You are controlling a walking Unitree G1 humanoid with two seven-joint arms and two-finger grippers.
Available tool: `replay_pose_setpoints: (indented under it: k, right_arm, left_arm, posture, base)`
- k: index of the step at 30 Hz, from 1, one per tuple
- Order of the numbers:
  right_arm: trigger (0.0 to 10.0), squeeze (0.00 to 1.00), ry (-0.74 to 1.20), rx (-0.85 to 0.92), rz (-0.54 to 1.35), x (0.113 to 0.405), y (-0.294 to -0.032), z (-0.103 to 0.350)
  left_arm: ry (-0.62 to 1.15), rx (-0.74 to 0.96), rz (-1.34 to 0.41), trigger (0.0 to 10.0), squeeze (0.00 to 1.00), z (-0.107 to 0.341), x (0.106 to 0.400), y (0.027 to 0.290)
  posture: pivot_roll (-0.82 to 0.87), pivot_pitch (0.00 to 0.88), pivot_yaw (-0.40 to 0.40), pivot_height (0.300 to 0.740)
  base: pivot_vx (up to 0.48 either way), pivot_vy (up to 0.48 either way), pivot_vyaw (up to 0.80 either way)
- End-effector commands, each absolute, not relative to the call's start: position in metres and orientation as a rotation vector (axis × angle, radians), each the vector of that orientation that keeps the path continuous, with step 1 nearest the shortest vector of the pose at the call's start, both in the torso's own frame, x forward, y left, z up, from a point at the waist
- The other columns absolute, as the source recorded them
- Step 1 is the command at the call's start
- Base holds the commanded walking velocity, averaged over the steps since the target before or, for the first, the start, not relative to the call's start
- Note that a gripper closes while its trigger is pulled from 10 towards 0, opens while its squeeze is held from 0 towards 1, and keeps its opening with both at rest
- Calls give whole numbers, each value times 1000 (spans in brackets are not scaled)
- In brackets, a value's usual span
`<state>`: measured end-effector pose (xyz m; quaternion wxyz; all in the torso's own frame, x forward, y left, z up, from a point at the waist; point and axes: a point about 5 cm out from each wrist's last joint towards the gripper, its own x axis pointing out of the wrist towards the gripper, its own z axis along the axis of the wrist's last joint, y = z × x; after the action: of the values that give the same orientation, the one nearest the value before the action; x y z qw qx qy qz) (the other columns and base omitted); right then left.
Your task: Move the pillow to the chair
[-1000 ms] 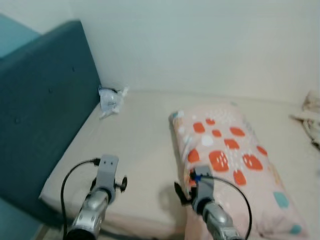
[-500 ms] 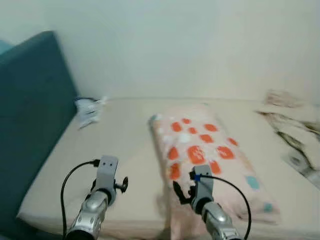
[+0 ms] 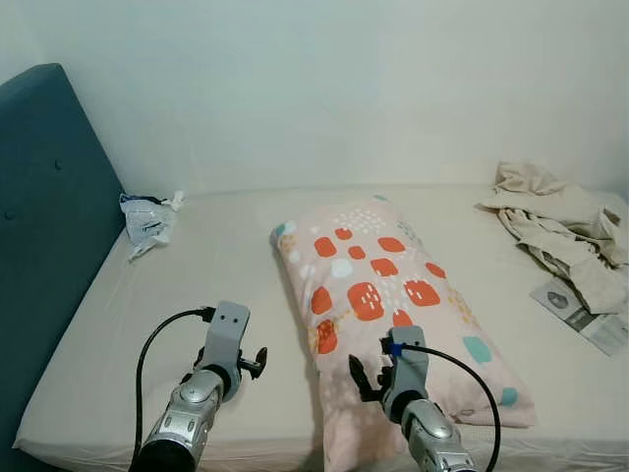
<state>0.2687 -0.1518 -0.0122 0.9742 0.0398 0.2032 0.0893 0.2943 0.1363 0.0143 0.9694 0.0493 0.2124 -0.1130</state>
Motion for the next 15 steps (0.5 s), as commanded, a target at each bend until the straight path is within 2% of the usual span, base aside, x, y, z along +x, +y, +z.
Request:
replay_pose_setpoints:
  k: [1, 6, 9, 11, 15]
  right_arm:
    - [10000, 0, 419, 86, 174, 266, -152, -14]
    - [10000, 0, 419, 85, 173, 266, -153, -14]
    - [10000, 0, 419, 85, 171, 265, -154, -14]
    - [10000, 0, 419, 85, 171, 265, -154, -14]
    - [10000, 0, 421, 85, 171, 265, -155, -15]
  left_arm:
    - [440, 106, -242, 10000, 0, 11, 292, 135]
    - [447, 100, -235, 10000, 0, 10, 291, 135]
    - [410, 171, -224, 10000, 0, 14, 292, 136]
    - [391, 190, -242, 10000, 0, 15, 293, 135]
    - [424, 183, -277, 10000, 0, 11, 291, 131]
  posture:
    - [-61, 55, 59, 740]
    - [-65, 55, 59, 740]
    - [-65, 55, 59, 740]
    - [-66, 54, 57, 740]
    - [-66, 54, 55, 740]
  base:
    - [0, -480, 0]
    - [0, -480, 0]
    - [0, -480, 0]
    - [0, 0, 0]
    - [0, 480, 0]
